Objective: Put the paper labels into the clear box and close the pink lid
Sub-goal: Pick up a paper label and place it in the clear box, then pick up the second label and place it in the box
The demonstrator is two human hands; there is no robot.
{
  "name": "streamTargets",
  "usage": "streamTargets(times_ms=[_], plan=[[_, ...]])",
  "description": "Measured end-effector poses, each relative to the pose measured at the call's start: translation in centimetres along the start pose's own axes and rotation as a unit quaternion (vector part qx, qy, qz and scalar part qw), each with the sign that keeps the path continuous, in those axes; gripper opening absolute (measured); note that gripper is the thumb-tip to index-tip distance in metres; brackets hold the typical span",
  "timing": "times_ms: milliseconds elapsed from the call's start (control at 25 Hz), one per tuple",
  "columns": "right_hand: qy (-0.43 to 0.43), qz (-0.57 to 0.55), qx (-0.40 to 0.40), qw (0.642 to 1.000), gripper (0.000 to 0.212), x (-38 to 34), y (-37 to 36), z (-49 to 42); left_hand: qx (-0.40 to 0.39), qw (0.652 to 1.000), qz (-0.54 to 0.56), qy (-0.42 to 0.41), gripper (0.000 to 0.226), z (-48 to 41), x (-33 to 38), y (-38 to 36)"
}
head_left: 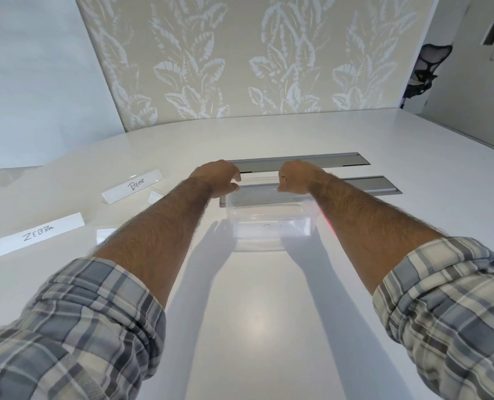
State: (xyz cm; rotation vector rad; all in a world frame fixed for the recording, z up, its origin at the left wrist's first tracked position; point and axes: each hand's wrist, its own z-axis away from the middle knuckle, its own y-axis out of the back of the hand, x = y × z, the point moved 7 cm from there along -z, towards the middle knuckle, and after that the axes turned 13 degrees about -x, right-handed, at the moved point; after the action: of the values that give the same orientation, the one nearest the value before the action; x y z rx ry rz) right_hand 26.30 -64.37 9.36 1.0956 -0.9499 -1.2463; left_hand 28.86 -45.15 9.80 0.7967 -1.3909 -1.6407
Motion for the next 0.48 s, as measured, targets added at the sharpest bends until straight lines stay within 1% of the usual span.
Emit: streamTargets(times_ms=[120,280,400,480], plan=[[0.012,-0.013,0.025,1.000,0.022,-2.7,1.3,-0.1,0.038,0.999,0.011,0.035,0.038,3.4,-4.2,0.9],[0.072,0.002,0.043,0.996,0.054,-9.0,2.2,-0.9,0.063,0.994,0.014,0.082,0.044,9.4,-10.5,0.9],[0.111,-0.010,0.052,0.992,0.069,-15.0,2.9,-1.6,0.077,0.985,0.034,0.150,0.046,15.1,-16.5,0.4],[0.137,-0.010,0.058,0.989,0.074,-19.3,3.1,-2.0,0.080,0.977,0.049,0.194,0.047,19.0,-20.5,-0.1]])
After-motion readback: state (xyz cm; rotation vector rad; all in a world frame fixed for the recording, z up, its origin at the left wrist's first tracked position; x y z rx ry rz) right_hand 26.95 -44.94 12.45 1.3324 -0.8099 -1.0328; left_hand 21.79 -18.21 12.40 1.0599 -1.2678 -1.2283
